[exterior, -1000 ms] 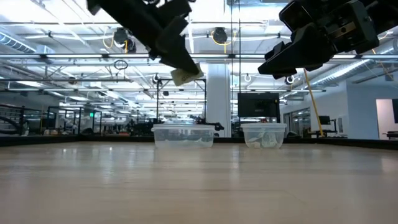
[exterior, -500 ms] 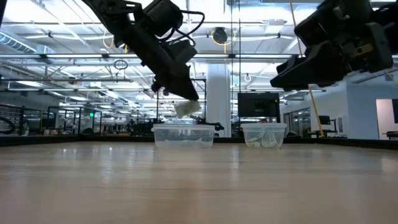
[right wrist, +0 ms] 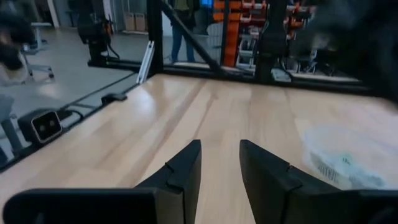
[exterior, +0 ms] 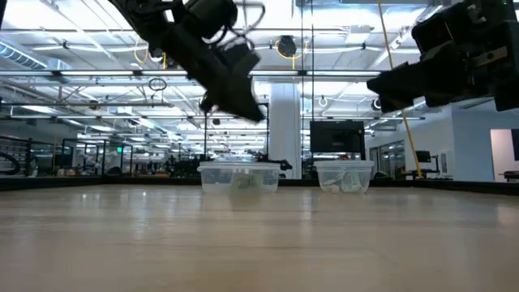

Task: Pick and place Stevia / Truvia into bins
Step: Return to Home Position

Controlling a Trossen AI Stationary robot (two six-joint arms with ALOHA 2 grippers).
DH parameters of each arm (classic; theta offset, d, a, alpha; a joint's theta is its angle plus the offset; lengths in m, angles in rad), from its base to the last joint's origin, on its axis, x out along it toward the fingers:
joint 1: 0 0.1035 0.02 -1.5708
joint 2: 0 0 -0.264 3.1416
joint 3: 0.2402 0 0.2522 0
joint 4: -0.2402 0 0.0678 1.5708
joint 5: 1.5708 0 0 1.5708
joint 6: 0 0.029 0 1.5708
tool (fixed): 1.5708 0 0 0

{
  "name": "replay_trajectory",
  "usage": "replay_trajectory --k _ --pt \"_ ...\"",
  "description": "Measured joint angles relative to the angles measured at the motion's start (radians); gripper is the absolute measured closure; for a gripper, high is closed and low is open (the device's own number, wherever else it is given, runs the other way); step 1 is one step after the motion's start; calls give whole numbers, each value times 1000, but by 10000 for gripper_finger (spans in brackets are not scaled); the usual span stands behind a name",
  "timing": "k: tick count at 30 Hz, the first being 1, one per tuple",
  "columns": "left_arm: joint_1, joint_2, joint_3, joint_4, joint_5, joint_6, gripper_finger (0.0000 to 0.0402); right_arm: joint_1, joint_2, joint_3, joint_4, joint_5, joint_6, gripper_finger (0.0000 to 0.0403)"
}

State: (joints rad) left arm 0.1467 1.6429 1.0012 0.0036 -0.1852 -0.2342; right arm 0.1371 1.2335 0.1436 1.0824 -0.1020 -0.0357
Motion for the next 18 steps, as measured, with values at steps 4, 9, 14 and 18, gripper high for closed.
replay_trajectory --k 4,9,14,18 --pt "-1 -90 0 54 2 52 314 0 0 -23 -8 -2 20 300" --pt "2 -289 0 47 -7 249 314 -11 -8 -45 37 -4 177 300" --pt "1 -523 1 -101 -12 282 314 -86 -154 -45 146 -123 181 300" --pt "2 -747 1 -361 -93 236 314 -191 -352 -45 -60 -276 230 300"
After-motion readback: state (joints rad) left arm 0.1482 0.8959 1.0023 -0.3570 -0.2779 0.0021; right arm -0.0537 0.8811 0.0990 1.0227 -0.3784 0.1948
